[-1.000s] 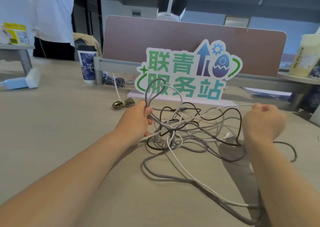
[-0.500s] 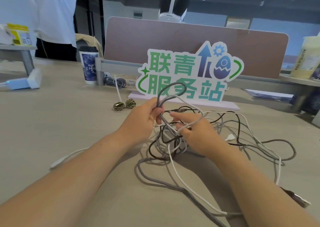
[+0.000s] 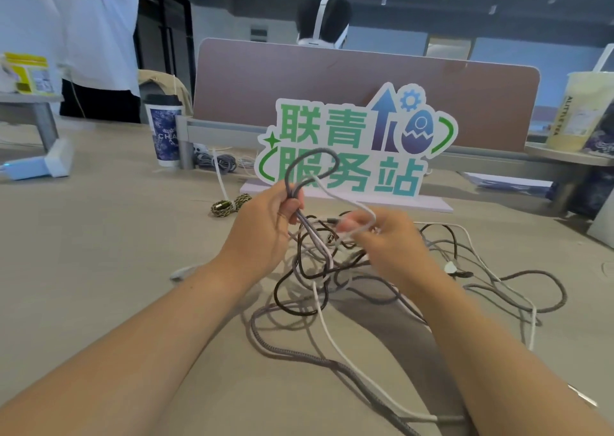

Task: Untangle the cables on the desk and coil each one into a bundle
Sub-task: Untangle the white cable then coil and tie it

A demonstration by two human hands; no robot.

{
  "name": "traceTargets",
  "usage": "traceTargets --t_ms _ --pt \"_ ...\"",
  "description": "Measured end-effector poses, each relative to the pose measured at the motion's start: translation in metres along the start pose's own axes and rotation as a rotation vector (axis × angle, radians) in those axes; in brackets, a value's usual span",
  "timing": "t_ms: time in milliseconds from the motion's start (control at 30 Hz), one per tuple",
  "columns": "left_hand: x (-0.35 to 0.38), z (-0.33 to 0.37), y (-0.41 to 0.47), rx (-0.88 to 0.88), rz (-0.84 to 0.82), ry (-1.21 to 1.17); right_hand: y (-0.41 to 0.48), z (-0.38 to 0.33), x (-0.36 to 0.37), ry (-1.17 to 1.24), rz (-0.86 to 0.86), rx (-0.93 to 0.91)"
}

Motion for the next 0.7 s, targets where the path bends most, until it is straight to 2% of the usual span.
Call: traceTargets --t_ms 133,200,233,300,333,367,400,500,533,567,633,667,700 --pt "-0.002 -0.023 0.001 -0.185 0.036 0.174 -0.017 0.033 -0.063 0.342 0.590 0.097" --pt "-0.001 -0.049 -0.002 -0.427 0.037 0.136 -0.030 0.048 -0.085 0.512 0.835 0.084" --pt "0.004 -0.064 -0.007 -0.570 0.014 -0.014 -0.035 0.049 -0.092 0.561 0.908 0.054" --pt "0.021 -0.077 -0.016 -0.768 -0.065 -0.490 -0.040 0.038 -0.101 0.576 0.967 -0.066" --pt "0.025 -0.077 -0.017 -0.797 -0.092 -0.660 -0.042 0.025 -0.102 0.551 0.962 -0.150" --pt "0.026 -0.079 -0.019 -0.805 -0.103 -0.730 -0.043 0.010 -0.101 0.520 0.932 -0.249" --pt "0.023 -0.077 -0.018 -0.789 -0.093 -0.714 -0.045 -0.008 -0.097 0.477 0.883 -0.361" --pt "-0.017 -0.053 -0.006 -0.565 0.122 -0.345 -0.047 -0.060 -0.064 0.158 0.645 -0.604" --pt "-0.027 -0.043 -0.004 -0.480 0.178 -0.363 -0.042 -0.069 -0.046 0.024 0.539 -0.612" --pt "-0.030 -0.035 -0.001 -0.427 0.183 -0.516 -0.034 -0.072 -0.028 -0.105 0.432 -0.581" --pt "-0.019 -0.022 0.002 -0.430 0.004 -0.922 -0.020 -0.066 0.008 -0.280 0.227 -0.489" --pt "-0.014 -0.016 0.001 -0.442 -0.104 -0.990 -0.015 -0.062 0.022 -0.307 0.151 -0.469" --pt "-0.012 -0.014 0.000 -0.441 -0.196 -0.933 -0.013 -0.059 0.032 -0.311 0.098 -0.465"
Point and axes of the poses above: each hand's wrist, its own y-axis towards the middle knuckle, its own x-axis out of the palm, z = x × y, the point moved 7 cm from there along y, towards the middle knuckle, and after that the axes turned 14 degrees about -z, right-handed, at the moved point
